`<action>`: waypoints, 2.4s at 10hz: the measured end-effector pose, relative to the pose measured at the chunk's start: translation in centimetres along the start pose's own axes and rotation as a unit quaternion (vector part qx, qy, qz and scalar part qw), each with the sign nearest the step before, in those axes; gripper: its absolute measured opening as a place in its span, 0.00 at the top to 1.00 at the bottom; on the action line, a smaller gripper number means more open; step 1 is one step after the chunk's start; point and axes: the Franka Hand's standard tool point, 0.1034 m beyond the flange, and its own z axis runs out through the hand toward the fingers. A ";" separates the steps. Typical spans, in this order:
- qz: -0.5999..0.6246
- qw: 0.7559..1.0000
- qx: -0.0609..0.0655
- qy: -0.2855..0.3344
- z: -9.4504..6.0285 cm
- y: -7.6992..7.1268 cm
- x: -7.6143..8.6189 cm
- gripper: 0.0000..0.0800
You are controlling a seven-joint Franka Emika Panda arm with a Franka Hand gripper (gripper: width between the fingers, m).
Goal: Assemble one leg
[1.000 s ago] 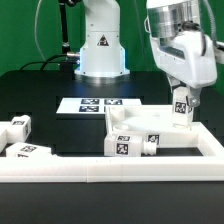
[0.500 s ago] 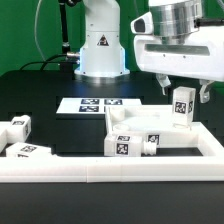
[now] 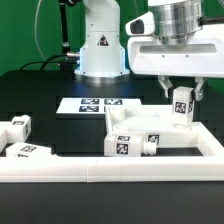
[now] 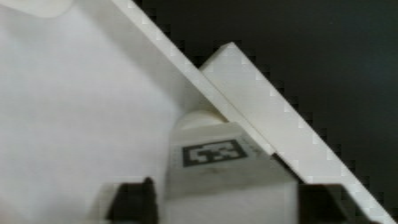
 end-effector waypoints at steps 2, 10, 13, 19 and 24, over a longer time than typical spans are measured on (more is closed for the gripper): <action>0.023 1.000 0.000 0.000 0.0 0.0 0.0 0.64; 0.460 0.887 0.037 -0.003 0.2 -0.7 0.2 0.64; 0.511 0.859 0.040 -0.008 0.2 -0.7 0.2 0.64; 0.361 0.932 0.029 -0.005 0.2 -0.5 0.2 0.20; 0.026 0.997 -0.051 0.045 -0.2 -0.6 -1.3 0.19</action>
Offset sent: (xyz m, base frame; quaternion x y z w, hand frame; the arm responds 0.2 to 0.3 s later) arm -0.0112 -0.0027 -0.0071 -0.0048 0.0108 0.2879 0.9576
